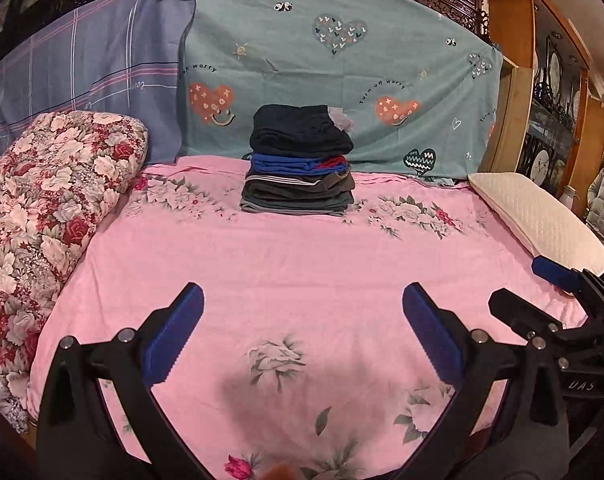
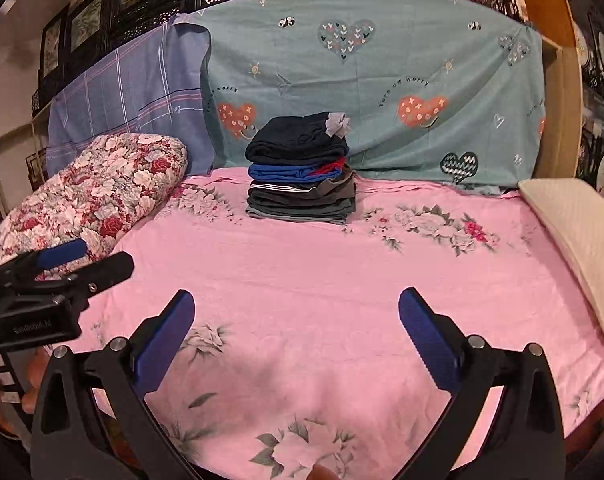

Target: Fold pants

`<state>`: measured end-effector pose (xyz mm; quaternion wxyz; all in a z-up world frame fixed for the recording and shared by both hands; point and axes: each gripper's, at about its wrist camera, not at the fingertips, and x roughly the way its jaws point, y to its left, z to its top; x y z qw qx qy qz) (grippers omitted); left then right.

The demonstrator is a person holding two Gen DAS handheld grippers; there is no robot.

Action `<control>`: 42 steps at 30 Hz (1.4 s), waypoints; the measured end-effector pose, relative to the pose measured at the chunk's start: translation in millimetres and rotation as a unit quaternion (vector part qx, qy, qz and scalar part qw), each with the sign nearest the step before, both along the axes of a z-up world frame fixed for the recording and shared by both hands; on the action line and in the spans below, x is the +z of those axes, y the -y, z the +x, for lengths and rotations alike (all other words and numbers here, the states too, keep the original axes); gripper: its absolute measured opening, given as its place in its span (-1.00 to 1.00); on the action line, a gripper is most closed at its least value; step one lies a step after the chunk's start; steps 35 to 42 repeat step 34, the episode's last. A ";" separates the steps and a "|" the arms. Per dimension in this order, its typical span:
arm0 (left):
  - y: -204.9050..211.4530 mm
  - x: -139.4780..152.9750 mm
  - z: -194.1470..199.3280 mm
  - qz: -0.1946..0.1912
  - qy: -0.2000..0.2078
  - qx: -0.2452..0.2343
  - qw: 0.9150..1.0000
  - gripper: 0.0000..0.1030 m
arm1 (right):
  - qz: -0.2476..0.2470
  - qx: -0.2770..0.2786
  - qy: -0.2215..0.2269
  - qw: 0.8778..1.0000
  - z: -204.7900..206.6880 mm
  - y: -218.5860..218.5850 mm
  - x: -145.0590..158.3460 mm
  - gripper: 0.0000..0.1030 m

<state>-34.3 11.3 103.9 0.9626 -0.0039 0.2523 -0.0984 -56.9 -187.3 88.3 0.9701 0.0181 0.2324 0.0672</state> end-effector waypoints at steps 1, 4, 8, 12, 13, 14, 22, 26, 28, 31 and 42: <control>-1.0 1.1 -3.7 0.005 0.003 0.005 1.000 0.96 | -0.007 -0.005 0.004 1.000 -4.8 -0.9 -0.3 0.97; -2.8 6.8 -14.0 0.019 0.018 0.018 0.999 0.96 | -0.010 -0.014 0.011 1.000 -14.3 0.1 -0.2 0.97; -5.4 12.1 -20.5 0.024 0.028 0.027 0.999 0.96 | -0.010 -0.022 0.015 1.000 -19.0 2.5 0.4 0.97; -4.5 13.6 -22.0 0.036 0.038 0.040 0.998 0.96 | -0.012 -0.032 0.021 0.999 -20.7 5.9 2.0 0.97; -4.1 13.9 -22.0 0.039 0.040 0.046 0.997 0.96 | -0.012 -0.035 0.022 0.999 -21.2 7.1 2.1 0.97; -3.7 14.0 -21.8 0.043 0.043 0.051 0.997 0.96 | -0.012 -0.037 0.023 0.999 -21.5 8.1 1.6 0.97; -1.5 9.2 -17.6 0.066 0.063 0.084 0.992 0.96 | -0.004 -0.037 0.010 0.999 -19.1 15.1 -8.0 0.97; -1.3 4.4 -9.7 0.062 0.041 0.080 0.994 0.96 | -0.001 -0.037 0.006 0.999 -16.6 17.6 -11.0 0.97; -0.9 2.5 -7.8 0.067 0.040 0.084 0.993 0.96 | 0.002 -0.037 0.004 0.999 -15.8 18.7 -12.0 0.97; 2.8 1.4 -7.9 0.081 0.048 0.087 0.992 0.96 | 0.003 -0.038 0.002 0.999 -15.0 19.8 -12.9 0.97; 6.0 0.7 -7.0 0.085 0.046 0.082 0.992 0.96 | 0.003 -0.037 0.000 0.999 -13.0 20.1 -13.3 0.97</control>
